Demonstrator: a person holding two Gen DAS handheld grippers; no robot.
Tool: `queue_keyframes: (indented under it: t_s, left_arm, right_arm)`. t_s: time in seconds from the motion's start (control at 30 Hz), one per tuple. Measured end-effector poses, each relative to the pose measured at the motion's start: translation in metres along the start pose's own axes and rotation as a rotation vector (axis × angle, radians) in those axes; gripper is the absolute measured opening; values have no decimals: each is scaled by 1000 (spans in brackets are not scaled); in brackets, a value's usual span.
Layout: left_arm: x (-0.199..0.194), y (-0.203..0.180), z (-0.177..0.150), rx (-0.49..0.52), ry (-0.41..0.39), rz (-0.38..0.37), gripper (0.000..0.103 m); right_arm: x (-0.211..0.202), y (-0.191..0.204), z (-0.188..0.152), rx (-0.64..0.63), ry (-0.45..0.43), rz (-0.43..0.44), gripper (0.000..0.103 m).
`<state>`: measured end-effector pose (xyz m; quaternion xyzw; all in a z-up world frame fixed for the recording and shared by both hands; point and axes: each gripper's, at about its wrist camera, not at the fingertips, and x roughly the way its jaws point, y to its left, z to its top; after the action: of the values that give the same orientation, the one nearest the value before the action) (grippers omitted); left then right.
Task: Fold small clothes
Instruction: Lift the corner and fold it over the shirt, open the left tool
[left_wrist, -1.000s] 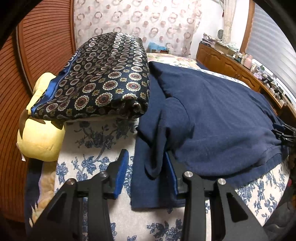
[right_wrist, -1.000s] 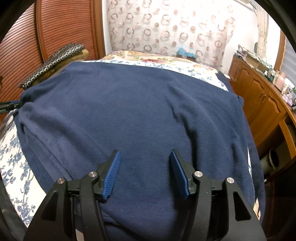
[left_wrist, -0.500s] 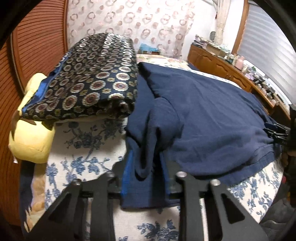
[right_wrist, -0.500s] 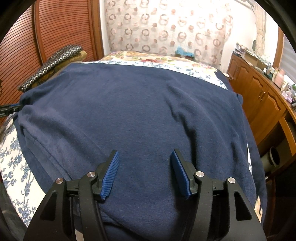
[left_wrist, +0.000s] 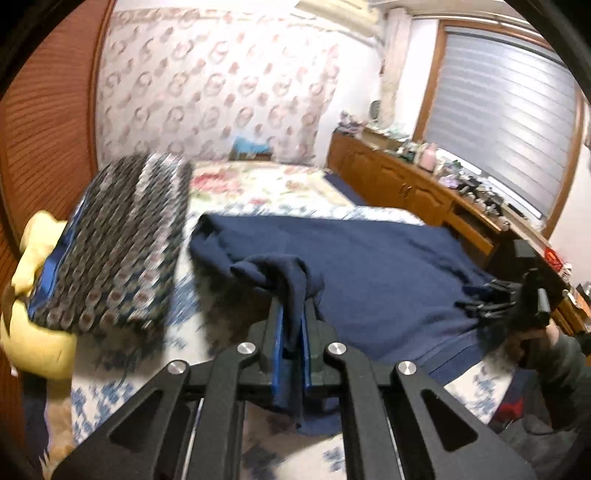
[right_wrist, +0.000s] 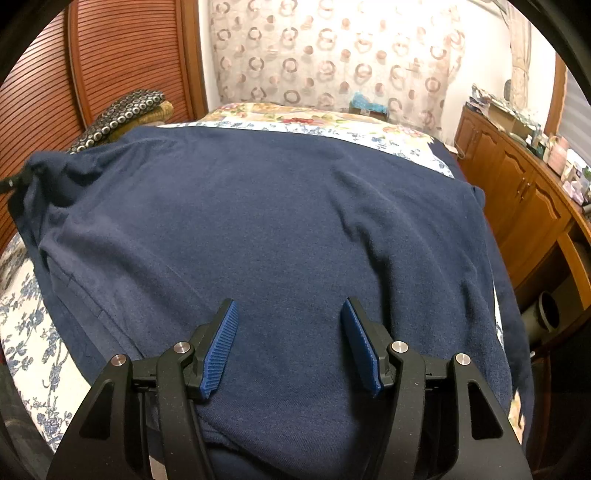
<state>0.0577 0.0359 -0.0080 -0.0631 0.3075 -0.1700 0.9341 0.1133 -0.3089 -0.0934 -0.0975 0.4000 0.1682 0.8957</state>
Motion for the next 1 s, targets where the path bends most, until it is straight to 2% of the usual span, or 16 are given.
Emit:
queue_keyframes:
  t_s: [0.27,0.63,0.8,1.0]
  left_arm:
    - [4,-38,31,72,-59,-70,5]
    - [22,-100,74,173,-91,-171,4]
    - [27,-127,87,218,-91,-216,4]
    - [31,-172,98,263,-92,-260,4]
  right_arm:
    - [0,-1,0,0,0,1,61]
    - [-3,-3,0,-2,3,-6,60]
    - [-25,-11,2,42,-50,-5,60]
    - [-68,-31,1,86,-129,-50,60]
